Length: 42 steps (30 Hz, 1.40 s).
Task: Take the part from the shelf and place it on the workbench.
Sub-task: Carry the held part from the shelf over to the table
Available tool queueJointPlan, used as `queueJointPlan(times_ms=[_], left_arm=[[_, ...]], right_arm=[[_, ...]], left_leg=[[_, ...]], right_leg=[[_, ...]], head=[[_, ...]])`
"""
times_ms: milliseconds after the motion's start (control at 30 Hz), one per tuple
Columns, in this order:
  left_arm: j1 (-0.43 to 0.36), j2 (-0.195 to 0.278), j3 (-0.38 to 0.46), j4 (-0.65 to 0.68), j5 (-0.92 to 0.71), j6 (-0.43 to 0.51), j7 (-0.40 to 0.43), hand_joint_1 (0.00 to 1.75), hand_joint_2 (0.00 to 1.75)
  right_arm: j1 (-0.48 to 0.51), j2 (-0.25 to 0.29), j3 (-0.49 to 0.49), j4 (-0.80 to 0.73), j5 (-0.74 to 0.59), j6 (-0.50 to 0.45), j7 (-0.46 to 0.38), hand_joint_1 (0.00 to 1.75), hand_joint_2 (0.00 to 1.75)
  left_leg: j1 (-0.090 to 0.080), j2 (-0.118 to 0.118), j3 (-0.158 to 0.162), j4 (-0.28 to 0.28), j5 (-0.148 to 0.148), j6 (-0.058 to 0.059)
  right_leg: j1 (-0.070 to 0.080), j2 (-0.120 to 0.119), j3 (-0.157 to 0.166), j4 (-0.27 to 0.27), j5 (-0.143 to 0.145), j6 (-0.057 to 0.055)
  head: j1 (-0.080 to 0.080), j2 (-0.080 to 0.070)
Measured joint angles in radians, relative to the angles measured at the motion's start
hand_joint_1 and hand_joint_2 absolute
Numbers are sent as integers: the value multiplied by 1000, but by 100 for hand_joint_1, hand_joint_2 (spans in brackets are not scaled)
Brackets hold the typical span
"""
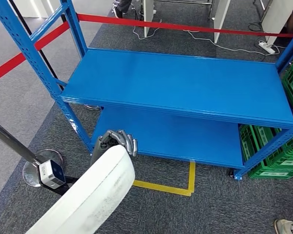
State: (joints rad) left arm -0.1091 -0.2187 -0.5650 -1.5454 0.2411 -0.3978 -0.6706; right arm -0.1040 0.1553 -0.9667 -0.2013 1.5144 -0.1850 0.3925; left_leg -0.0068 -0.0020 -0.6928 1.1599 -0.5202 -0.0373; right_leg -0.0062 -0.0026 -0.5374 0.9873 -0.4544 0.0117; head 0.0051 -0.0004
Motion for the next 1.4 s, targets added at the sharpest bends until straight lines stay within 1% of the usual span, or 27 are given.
queueJointPlan(times_ms=[33, 67, 100, 133, 200, 267, 367, 433, 500, 533, 567, 600, 633, 700, 767, 800, 867, 933, 1033, 1067, 1100, 1167, 1200, 1267, 1300, 1367, 1400], left_arm=[[0, 1, 0, 0, 0, 0, 0, 155, 175], [0, 2, 0, 0, 0, 0, 0, 155, 175], [0, 2, 0, 0, 1, 0, 0, 155, 175], [0, 2, 0, 0, 1, -1, 0, 155, 175], [-2, 1, 0, 0, 0, -1, 0, 155, 175], [-7, 0, 0, 0, 1, -2, 0, 155, 175], [-7, -1, 0, 0, 1, -3, 0, 155, 175], [-6, 0, 0, 0, 1, -4, 0, 155, 175], [-4, 0, 0, 0, 3, -5, 0, 155, 175], [-2, 1, 1, 0, 4, -4, 0, 155, 175], [0, 2, 1, 0, 4, -4, 0, 155, 175], [1, 2, 1, 0, 4, -4, 0, 155, 175], [2, 2, 0, 0, 4, -4, 0, 155, 175], [3, 2, 0, 0, 4, -4, 0, 155, 175], [4, 2, 1, -1, 4, -4, 0, 155, 175], [4, 1, 1, -2, 5, -4, 1, 155, 175], [6, 1, 0, -2, 5, -4, 1, 155, 175], [7, 2, 0, -2, 6, -3, 2, 155, 175], [8, 3, 0, -2, 7, -2, 2, 155, 175], [8, 4, 0, -2, 7, -1, 2, 155, 175], [8, 4, 1, -2, 7, -1, 2, 155, 175], [9, 5, 1, -2, 7, 0, 2, 155, 175], [8, 4, 1, -2, 7, 0, 2, 155, 175], [6, 1, 0, -5, 7, 0, 2, 155, 175], [5, 0, 0, -6, 7, 0, 2, 155, 175], [6, 1, 0, -6, 7, 0, 2, 155, 175], [8, 1, 0, -6, 7, 0, 3, 155, 175]], right_arm=[[0, 0, 0, 0, 0, 0, 0, 0, 175], [0, 0, 0, 0, 0, 0, -1, 0, 175], [0, 0, 0, 0, 0, 0, -1, 0, 175], [0, 0, 0, 0, 0, 0, 0, 0, 175], [0, 0, 0, 0, 0, 0, -1, 0, 175], [0, 0, 0, 0, 0, 0, -1, 0, 175], [2, 0, 0, 0, 0, 0, 0, 0, 175], [5, 0, 0, 0, 0, 2, 0, 0, 175], [7, 0, 0, 0, 0, 3, 0, 0, 175], [7, 0, 0, 0, 0, 3, 0, 0, 175], [7, 0, 0, 0, 0, 3, 0, 0, 175], [6, 0, 0, 0, 0, 4, 0, 0, 175], [6, 0, 0, 0, 0, 4, 0, 0, 175], [3, 0, 0, 0, 0, 5, 0, 0, 175], [-1, 2, 0, 0, 0, 5, 0, 0, 175], [-1, 2, 0, 0, 0, 5, 0, 0, 175], [1, 3, 0, 0, 0, 5, 0, 0, 175], [0, 4, 0, 0, 0, 5, 1, 0, 175], [-1, 4, 0, 0, 0, 5, 1, 0, 175], [0, 4, 0, 0, 0, 5, 1, 0, 175], [0, 4, 0, 0, 0, 5, 1, 0, 175], [-1, 4, 0, 0, 0, 5, 1, 0, 175], [-2, 4, 0, 0, 0, 5, 1, 0, 175], [-2, 4, 0, 0, -1, 5, 1, 0, 175], [-2, 4, 0, 0, -1, 5, 1, 0, 175], [1, 4, 0, 0, -1, 5, 1, 0, 175], [3, 4, 0, 0, -1, 5, 1, 0, 175]], left_leg=[[1, 0, -13, 60, -28, -2], [1, 0, -16, 97, -33, -2], [1, 0, -3, 100, -17, -1], [1, 0, 28, 69, 11, 2], [-1, 0, 123, -57, 53, 12], [-4, 0, 194, -168, 52, 21], [-5, 0, 196, -212, 52, 31], [-1, 1, 182, -222, 66, 45], [-1, 3, 166, -221, 82, 53], [-1, 3, 157, -220, 90, 54], [-2, 4, 147, -219, 99, 54], [-2, 4, 136, -217, 107, 53], [-1, 3, 124, -214, 115, 52], [-1, 1, 99, -205, 129, 44], [-3, 0, 83, -195, 143, 33], [-3, 0, 78, -193, 150, 28], [-2, 0, 69, -191, 160, 18], [-1, 0, 50, -156, 113, 6], [1, 0, 5, 21, -30, -5], [1, 0, -2, 75, -47, -5], [1, 0, 2, 104, -39, -3], [0, 0, 54, 69, 17, 6], [-2, 0, 106, 10, 33, 12], [-6, 0, 215, -140, 24, 25], [-10, -1, 247, -192, 12, 30], [-14, -1, 247, -224, 18, 40], [-14, 0, 235, -223, 30, 46]], right_leg=[[0, -1, -13, 0, 10, -1], [1, -1, -26, 1, 19, -1], [1, -1, -39, 1, 29, 1], [2, -2, -51, 2, 38, 2], [4, -1, -69, 3, 53, 8], [5, -1, -82, 3, 70, 17], [3, -2, -104, 4, 88, 32], [3, 0, -127, 51, 34, 41], [1, 0, -156, 171, -62, 47], [1, 0, -167, 236, -95, 49], [0, 0, -168, 279, -104, 50], [0, 0, -155, 290, -92, 51], [0, 0, -125, 265, -65, 52], [-2, 2, -28, 140, -28, 54], [0, 6, 42, 28, -39, 48], [2, 9, 53, 6, -48, 43], [2, 10, 36, 5, -37, 28], [0, 8, 15, 6, -19, 10], [2, 4, -24, 6, 15, -3], [3, 3, -39, 7, 26, -4], [5, 2, -54, 7, 38, -5], [10, 1, -84, 8, 63, -4], [12, 2, -97, 8, 75, -3], [15, 3, -115, 9, 97, 3], [15, 3, -122, 7, 110, 7], [11, 2, -135, 2, 134, 16], [9, 3, -144, 6, 126, 22]], head=[[0, 0], [0, 0], [0, 0], [0, 0], [0, 0], [1, 0], [1, 0], [5, 0], [9, 0], [10, 0], [10, 0], [11, 0], [11, 0], [12, 0], [11, 0], [11, 0], [11, 0], [7, 0], [2, 0], [2, 0], [1, 0], [2, 0], [2, 0], [3, 0], [3, 0], [4, 0], [3, 0]])
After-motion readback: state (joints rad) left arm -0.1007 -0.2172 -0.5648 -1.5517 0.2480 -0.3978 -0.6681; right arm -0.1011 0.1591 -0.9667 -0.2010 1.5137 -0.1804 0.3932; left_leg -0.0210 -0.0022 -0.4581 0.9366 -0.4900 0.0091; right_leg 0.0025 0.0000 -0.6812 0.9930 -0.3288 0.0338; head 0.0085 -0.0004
